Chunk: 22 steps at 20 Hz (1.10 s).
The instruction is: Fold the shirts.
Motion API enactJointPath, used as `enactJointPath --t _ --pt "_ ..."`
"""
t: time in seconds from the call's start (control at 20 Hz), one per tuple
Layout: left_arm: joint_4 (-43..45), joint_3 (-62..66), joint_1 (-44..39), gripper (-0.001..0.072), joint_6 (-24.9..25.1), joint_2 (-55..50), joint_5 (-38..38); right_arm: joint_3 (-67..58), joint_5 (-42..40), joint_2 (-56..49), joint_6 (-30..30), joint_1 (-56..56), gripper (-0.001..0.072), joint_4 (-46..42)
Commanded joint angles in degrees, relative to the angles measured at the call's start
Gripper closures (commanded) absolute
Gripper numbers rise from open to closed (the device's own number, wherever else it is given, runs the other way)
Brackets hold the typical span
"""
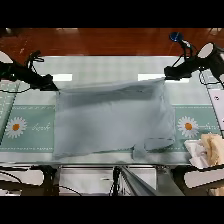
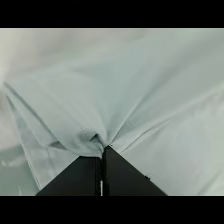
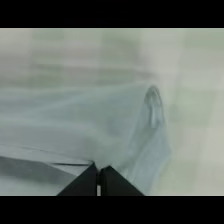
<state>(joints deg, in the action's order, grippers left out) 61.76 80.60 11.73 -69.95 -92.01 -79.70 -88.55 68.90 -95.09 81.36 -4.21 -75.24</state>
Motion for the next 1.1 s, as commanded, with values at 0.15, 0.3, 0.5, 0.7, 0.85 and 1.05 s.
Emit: enactJointPath --t 0.15,0.3,0.5,0.7,0.85,1.05 --pt "2.4 -4.8 0.0 0.0691 -2.1 -0.7 -2.8 0.1 9.1 -1.3 3.3 0.0 0.0691 -5.4" --pt "2.4 -4.9 0.1 0.0691 -2.1 -2.2 0.7 0.1 10.5 -4.3 4.7 0.0 0.0691 -4.0" --pt "2.4 -4.9 0.1 0.0688 -2.1 -2.6 3.1 0.1 10.4 -7.2 5.0 0.0 0.0688 -2.4" --pt "2.4 -4.9 0.4 0.0686 -0.2 -2.6 2.8 0.1 10.7 -8.0 5.1 0.0 0.0686 -3.8" --pt "2.4 -4.9 0.9 0.0685 -0.4 -2.6 2.0 0.1 11.1 -7.9 5.4 0.0 0.0687 -4.6" --pt "2.4 -3.9 1.2 0.0322 -0.3 -2.5 -1.2 0.0 12.5 -7.6 5.0 -0.1 0.0458 -4.9"
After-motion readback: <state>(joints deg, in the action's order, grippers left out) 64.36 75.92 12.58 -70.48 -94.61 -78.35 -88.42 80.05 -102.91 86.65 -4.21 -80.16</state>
